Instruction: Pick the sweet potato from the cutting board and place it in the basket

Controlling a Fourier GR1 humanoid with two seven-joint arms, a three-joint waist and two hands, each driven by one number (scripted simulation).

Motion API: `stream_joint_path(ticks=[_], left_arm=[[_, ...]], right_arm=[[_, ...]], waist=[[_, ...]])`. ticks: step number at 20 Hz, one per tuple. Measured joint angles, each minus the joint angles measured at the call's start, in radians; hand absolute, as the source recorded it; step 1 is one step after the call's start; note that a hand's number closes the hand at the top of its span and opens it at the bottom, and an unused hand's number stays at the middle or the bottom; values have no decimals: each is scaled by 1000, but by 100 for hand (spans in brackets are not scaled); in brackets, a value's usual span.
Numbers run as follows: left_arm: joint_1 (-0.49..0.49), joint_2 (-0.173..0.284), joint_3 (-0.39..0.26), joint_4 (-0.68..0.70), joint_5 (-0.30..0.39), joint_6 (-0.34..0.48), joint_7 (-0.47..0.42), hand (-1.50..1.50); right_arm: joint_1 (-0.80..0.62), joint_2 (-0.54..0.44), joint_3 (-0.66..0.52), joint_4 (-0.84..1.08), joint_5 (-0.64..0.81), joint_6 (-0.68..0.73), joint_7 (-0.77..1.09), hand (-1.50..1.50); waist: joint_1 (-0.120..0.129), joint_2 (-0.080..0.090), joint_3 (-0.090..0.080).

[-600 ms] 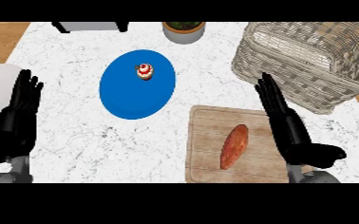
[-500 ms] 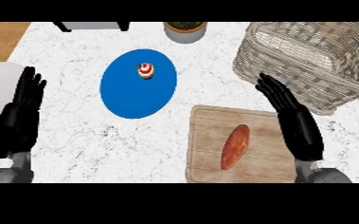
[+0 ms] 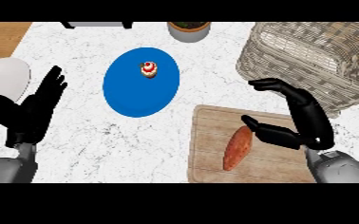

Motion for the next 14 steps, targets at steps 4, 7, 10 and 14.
stream_joint_path(ticks=[4, 7, 10, 14], left_arm=[[-27, -5, -5, 30, 2, -23, 21, 0], [-36, -6, 2, 49, 3, -34, 31, 0], [-50, -3, 8, 67, 6, -44, 42, 0], [-54, -3, 9, 71, 3, -41, 55, 0]], right_arm=[[-40, 143, 140, -22, 218, -197, 103, -150], [-96, 199, 196, -71, 339, -261, 315, -150], [-177, 198, 208, -111, 403, -221, 564, -150], [-259, 103, 198, -134, 475, -98, 842, -150]], waist=[[1, -2, -1], [-2, -5, -1], [-7, -9, -3], [-19, -16, -5]])
